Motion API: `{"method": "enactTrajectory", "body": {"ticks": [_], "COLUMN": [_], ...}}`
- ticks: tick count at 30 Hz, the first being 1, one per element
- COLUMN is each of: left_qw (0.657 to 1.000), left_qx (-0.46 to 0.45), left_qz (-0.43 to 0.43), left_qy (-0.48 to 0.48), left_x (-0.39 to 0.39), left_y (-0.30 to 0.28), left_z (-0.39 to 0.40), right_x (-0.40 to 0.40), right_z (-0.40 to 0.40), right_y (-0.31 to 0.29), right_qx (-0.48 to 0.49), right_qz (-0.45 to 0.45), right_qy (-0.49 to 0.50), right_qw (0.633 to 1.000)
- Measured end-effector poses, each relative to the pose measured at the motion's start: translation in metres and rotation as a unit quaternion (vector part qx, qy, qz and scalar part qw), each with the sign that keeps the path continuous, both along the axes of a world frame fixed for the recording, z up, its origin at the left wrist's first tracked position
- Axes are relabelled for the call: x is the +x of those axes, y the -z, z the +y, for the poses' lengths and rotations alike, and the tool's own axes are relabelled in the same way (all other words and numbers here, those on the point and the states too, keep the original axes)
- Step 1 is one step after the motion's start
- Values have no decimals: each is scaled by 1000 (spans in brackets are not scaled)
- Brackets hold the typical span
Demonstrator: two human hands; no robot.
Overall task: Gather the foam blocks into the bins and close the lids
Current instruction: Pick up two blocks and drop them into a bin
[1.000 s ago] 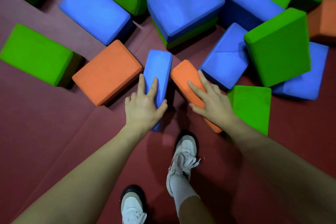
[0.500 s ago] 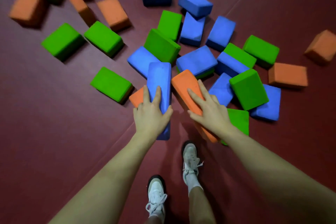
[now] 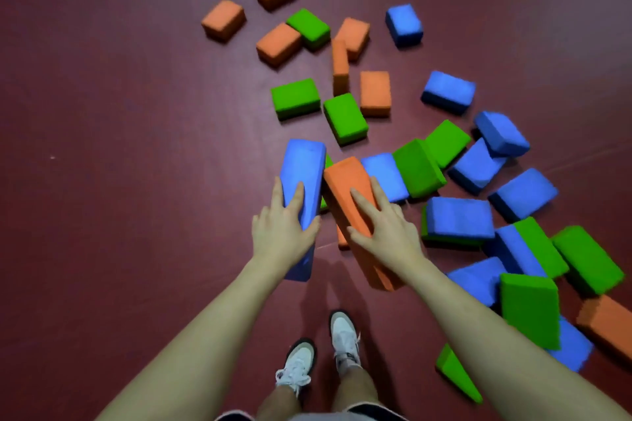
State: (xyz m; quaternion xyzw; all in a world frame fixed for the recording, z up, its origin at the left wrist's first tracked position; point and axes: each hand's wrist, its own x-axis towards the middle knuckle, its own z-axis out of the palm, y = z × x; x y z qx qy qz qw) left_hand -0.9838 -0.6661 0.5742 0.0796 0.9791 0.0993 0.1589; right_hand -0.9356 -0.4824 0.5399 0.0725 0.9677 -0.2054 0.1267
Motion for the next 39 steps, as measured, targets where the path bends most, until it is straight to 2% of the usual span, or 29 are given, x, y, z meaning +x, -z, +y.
{"method": "enactTrajectory", "body": {"ticks": [5,9,16,21,24,28,39], "left_qw": [992,969,907,841,801,768,669], "left_qx": [-11,-17,-21,-25,-23,-35,-41], "left_qz": [30,42,67,89,105,116,131], "left_qy": [-126,-243,-415,-534,-589,-629,-731], "left_x": [4,27,97,169,210,258,340], "left_y": [-32,-51,-78,-90,-96,-109,-127], "left_z": [-59,-122,-255,-365,-432,-518,-696], "right_x": [-43,-68,-73,-39,-11,30,93], "right_z": [-55,-124,-282,-422,-510,-621,-853], "right_y": [-33,-53,-82,-100,-110,-123,-150], "right_qx": [-13,-12,-29,-39,-40,-63,-84], "right_qz": [17,20,32,55,75,87,109], "right_qy": [-128,-249,-432,-542,-589,-629,-711], "right_qw": [992,968,901,838,804,770,690]}}
